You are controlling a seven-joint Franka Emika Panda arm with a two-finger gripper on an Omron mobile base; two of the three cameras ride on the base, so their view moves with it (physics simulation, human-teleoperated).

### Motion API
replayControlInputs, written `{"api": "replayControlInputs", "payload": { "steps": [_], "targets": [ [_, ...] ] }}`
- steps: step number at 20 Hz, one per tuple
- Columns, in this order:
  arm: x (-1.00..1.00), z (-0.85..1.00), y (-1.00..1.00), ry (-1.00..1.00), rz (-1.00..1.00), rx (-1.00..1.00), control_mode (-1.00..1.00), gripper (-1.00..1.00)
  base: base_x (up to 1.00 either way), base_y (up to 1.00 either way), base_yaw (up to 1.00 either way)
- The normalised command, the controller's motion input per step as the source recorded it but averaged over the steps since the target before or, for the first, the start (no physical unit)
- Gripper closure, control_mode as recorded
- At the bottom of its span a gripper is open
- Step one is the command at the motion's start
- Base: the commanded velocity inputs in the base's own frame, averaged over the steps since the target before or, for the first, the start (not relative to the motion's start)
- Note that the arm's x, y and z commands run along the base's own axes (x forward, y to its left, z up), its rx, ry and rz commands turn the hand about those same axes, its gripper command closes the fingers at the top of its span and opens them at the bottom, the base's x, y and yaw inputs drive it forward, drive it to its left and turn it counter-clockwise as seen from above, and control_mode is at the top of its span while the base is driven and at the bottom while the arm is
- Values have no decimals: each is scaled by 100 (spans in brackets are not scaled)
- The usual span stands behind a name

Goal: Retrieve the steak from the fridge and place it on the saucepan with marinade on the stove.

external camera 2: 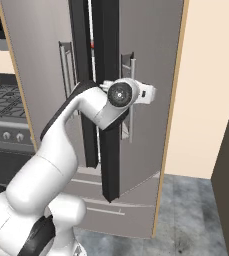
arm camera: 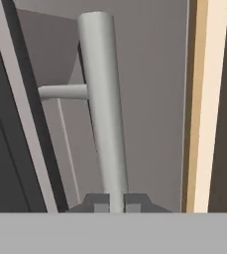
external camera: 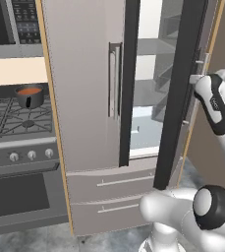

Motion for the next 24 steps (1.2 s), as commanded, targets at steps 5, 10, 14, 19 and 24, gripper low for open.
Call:
{"api": "replayControlInputs", "payload": {
  "steps": [5, 10, 14, 19, 24],
  "targets": [
    [-32, -3, -27, 0, 7, 0, -100, 100, 0, 0, 0],
    [-15, 0, -37, 0, 5, 0, -100, 100, 0, 0, 0],
    [-11, 0, -6, -1, 5, 0, -100, 100, 0, 0, 0],
    [-83, 0, 8, -16, 0, -1, -100, 100, 0, 0, 0],
    [-96, 0, 63, -20, -6, -11, -100, 100, 0, 0, 0]
  ]
}}
